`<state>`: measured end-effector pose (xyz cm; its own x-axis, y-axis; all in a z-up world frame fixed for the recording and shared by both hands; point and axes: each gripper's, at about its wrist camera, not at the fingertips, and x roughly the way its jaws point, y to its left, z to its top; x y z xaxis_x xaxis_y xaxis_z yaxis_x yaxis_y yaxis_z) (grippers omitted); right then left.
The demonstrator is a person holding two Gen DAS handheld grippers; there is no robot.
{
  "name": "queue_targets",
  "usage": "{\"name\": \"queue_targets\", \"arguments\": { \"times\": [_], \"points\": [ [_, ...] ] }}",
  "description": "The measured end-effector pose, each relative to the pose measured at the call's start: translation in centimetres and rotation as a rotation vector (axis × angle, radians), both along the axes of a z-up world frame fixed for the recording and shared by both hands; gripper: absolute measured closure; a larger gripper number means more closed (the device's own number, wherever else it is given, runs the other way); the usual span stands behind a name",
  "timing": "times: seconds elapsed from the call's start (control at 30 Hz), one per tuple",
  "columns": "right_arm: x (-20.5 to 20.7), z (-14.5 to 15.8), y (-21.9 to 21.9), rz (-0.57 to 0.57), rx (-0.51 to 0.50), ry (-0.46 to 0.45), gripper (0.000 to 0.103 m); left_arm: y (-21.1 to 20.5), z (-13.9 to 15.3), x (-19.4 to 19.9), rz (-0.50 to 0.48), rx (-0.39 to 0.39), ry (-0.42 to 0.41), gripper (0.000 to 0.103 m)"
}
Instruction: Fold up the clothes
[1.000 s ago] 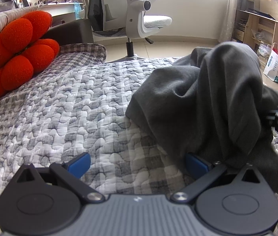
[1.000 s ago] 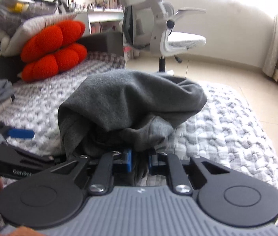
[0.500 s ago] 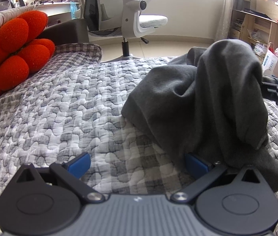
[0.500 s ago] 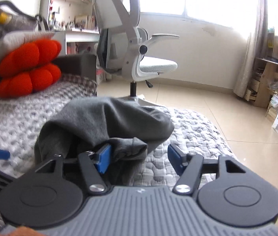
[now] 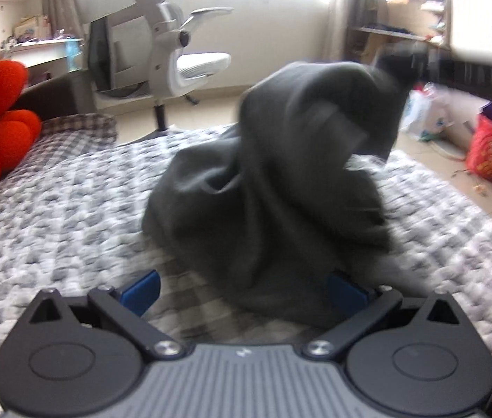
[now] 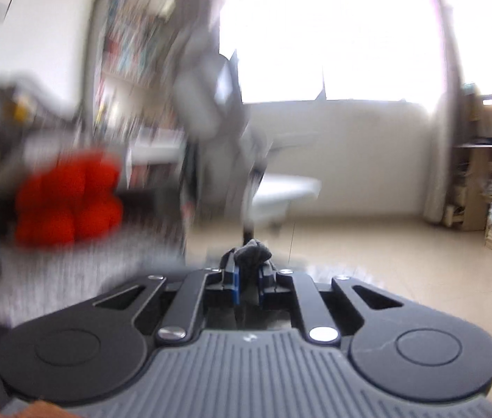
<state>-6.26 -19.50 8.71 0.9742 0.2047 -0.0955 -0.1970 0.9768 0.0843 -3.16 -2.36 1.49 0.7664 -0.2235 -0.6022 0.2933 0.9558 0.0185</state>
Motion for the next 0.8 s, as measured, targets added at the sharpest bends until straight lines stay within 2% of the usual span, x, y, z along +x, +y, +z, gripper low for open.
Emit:
{"name": "queue_targets", "arguments": {
  "times": [0.07, 0.17, 0.3, 0.6, 0.7, 0.8],
  "points": [
    [-0.5, 0.7, -1.7, -0.065, 0.072, -0.038, 0.092, -0.7, 0.1, -0.8, -0.042, -0.001, -0.034, 0.0],
    [-0.2, 0.7, -3.4, -0.121, 0.104, 0.002, 0.092, -2.4, -0.3, -1.6, -0.086, 0.056, -0.075, 0.0],
    [-0.5, 0.8, -4.0, -0.131, 0.152, 0.012, 0.092, -4.3, -1.3, -1.9, -0.099, 0.133, -0.084, 0.0],
    [-1.3, 1.1, -5.0, -0.175, 0.207, 0.008, 0.092, -5.4, -0.6, -4.2, -0.151, 0.121, -0.124, 0.001],
    [-1.1, 0.9, -5.1, -0.179, 0.208, 0.018, 0.092, -5.5, 0.3, -5.5, -0.235, 0.081, -0.135, 0.001],
    [-1.1, 1.0, -4.9, -0.171, 0.198, 0.015, 0.092, -6.4, -0.1, -6.1, -0.25, 0.133, -0.157, 0.001]
  ]
}}
